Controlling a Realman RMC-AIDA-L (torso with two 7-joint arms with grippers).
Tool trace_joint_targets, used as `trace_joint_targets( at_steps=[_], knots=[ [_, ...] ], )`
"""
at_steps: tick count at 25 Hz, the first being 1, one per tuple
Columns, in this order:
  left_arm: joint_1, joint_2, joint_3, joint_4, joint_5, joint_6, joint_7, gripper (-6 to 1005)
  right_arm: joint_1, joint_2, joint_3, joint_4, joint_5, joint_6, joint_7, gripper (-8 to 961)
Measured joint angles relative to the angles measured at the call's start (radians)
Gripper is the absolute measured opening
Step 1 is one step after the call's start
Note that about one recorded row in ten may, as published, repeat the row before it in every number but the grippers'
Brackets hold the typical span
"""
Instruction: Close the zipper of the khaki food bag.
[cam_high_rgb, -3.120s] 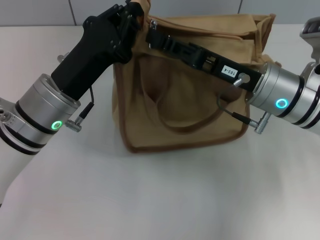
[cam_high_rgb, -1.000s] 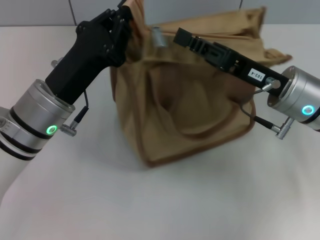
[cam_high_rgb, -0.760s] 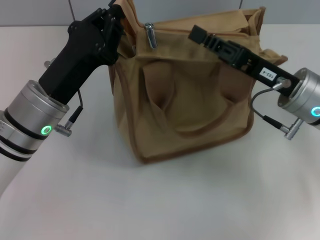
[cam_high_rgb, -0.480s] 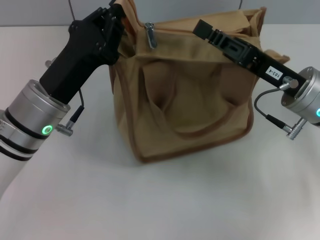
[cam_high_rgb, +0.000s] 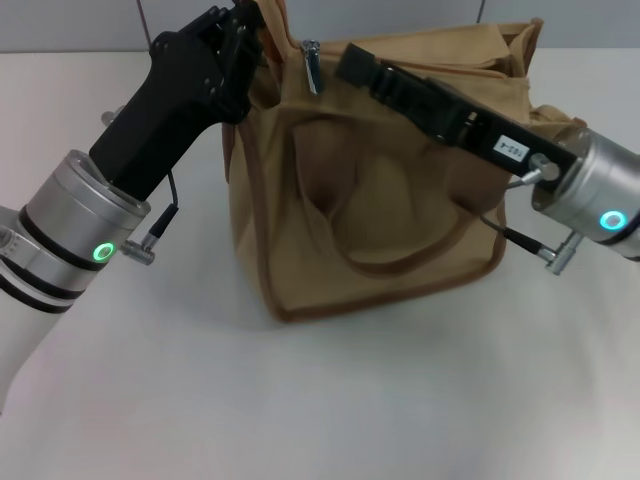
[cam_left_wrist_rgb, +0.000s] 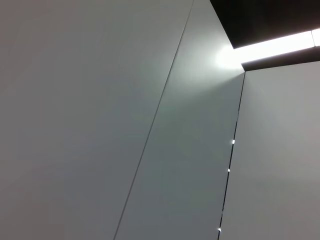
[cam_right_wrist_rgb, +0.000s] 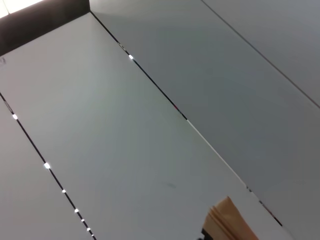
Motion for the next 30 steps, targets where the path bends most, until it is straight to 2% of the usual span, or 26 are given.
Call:
trace_joint_targets(
  at_steps=[2,7,13,19,24,30],
  knots=[
    [-0.007,0.000,0.001,0.000,0.000,0.000,0.000,6,0.014,0.000,-0.001,0.010,-0.002,0.026,-0.001,137],
    [-0.019,0.000,0.003,0.000,0.001,-0.001,0.000,7,0.043,0.000,-0.010,0.035,-0.003,0.084,-0.002,354],
    [-0.025,0.000,0.001,0.000,0.001,-0.002,-0.001,6,0.055,0.000,-0.023,0.044,-0.004,0.067,-0.014,424],
    [-0.026,0.000,0.000,0.000,0.001,-0.004,-0.002,6,0.058,0.000,-0.026,0.045,-0.002,0.064,-0.028,418],
    [-0.026,0.000,0.002,-0.006,0.001,-0.004,-0.003,7,0.068,0.000,-0.009,0.057,0.002,0.117,-0.013,417],
    [-0.029,0.000,0.006,-0.011,0.001,0.002,-0.003,6,0.080,0.000,-0.013,0.060,-0.004,0.074,-0.013,418]
  ],
)
